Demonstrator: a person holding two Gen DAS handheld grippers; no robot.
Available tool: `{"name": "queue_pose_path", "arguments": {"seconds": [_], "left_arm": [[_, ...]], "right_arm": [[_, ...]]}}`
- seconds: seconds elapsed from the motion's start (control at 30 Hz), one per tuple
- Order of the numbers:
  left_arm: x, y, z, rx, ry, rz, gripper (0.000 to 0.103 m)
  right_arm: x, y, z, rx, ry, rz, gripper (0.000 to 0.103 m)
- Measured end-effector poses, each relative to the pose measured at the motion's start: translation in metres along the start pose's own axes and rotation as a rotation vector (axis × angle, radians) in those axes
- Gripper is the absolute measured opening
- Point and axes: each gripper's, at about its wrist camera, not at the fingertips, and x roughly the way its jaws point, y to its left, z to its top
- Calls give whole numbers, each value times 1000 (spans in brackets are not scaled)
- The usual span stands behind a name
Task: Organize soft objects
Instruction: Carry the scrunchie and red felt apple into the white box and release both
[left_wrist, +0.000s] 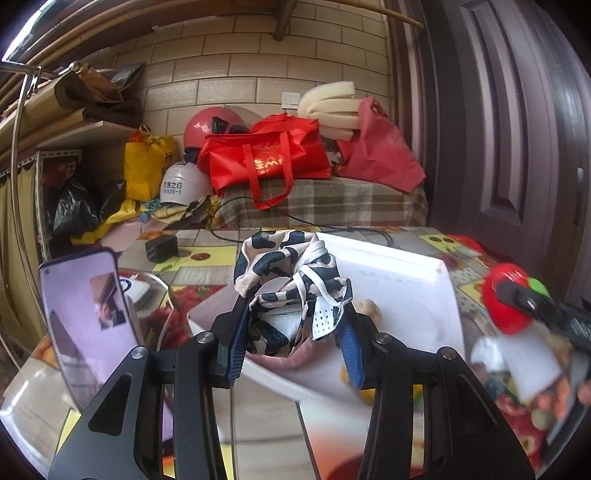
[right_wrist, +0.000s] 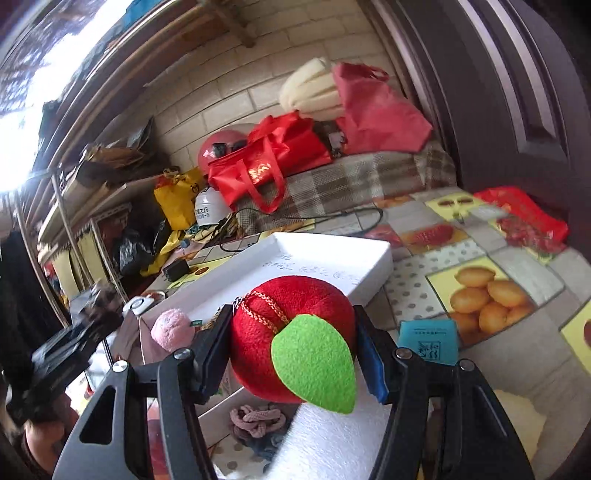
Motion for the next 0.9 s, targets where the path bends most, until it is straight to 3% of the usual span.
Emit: {"name": "queue_pose_path", "arguments": {"seconds": [0.3,0.5,0.8,0.9], "left_arm": [[37,-7,14,7,-6,45,43],[55,-2,18,-30,36,32,43],[81,-4,18,-26,155,12,44],[83,-1,17,-41,166,28,52]], "right_arm": [[15,54,-5,-175,-28,-23,61],[44,58,3,-163,-24,-67,61],[76,51,10,-110,56,-134,63],[79,53,9,-114,74,-142,67]]}}
